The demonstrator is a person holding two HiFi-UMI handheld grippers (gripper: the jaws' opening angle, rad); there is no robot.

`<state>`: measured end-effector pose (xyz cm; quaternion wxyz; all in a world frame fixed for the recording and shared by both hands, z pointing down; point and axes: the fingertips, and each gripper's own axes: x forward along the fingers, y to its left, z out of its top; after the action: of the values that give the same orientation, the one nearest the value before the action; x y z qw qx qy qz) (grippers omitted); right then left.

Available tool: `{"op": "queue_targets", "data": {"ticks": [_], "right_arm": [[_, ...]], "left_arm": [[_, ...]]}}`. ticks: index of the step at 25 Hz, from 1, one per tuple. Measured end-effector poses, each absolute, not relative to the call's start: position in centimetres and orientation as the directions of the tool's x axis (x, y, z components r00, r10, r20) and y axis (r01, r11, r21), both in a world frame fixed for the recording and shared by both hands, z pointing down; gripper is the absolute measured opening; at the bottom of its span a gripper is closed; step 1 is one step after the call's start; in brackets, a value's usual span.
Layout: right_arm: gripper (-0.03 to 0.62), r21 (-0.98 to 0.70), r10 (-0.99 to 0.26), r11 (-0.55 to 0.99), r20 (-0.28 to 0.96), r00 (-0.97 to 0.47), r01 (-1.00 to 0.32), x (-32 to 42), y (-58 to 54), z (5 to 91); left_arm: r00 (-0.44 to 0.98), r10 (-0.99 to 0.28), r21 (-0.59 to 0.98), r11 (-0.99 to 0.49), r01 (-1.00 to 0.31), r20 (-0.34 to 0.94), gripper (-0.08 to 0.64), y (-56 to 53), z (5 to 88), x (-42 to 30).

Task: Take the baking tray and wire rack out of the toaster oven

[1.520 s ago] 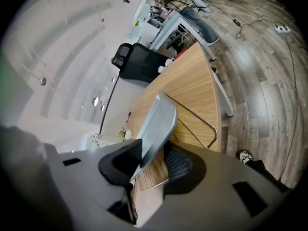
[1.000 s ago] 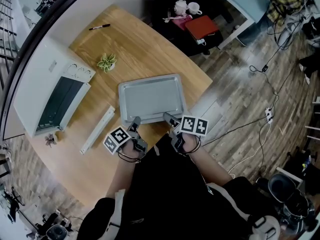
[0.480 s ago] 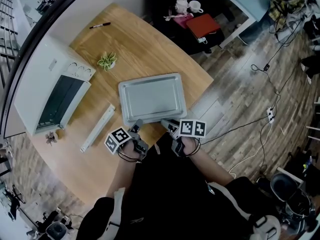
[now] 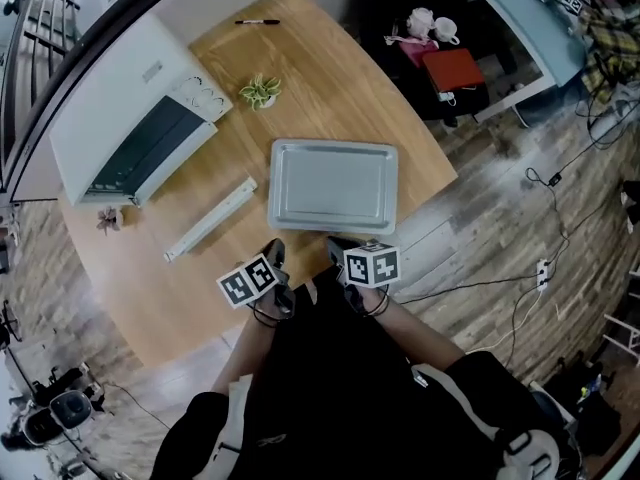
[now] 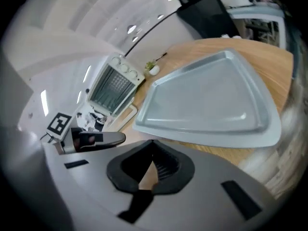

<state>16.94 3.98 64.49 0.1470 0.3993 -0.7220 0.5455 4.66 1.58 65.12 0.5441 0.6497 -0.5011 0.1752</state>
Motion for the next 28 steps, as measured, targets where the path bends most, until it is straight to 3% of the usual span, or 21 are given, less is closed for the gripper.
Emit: {"op": "queue_targets", "data": {"ticks": [6,14,21,28], "right_arm": [[0.006,-0.516,-0.355,0.447,0.648,-0.674,-0.731,11.1,3.7,63.2],[0.006,-0.384,-0.282,0.675,0.655,-0.701,-0.630,3.1,4.5,61.7],[0.008,-0.281,-0.285,0.776,0.643,-0.711,-0.565,-3.4,5.8,59.0],[0.008,-0.221,-0.382,0.791,0.549,-0.743,-0.570,-7.7,3.4,52.7]], "left_arm": [[0.402,-0.465,0.419,-0.073,-0.905,0.789,0.025,4.0,64.0,1.6],[0.286,-0.568,0.349,0.002,-0.937,0.772,0.025,6.4,62.6,-6.0],[0.214,-0.648,0.311,0.037,-0.950,0.731,0.025,9.4,60.1,-12.8],[0.133,-0.817,0.236,0.004,-0.972,0.561,0.025,7.8,52.8,-17.6]]}}
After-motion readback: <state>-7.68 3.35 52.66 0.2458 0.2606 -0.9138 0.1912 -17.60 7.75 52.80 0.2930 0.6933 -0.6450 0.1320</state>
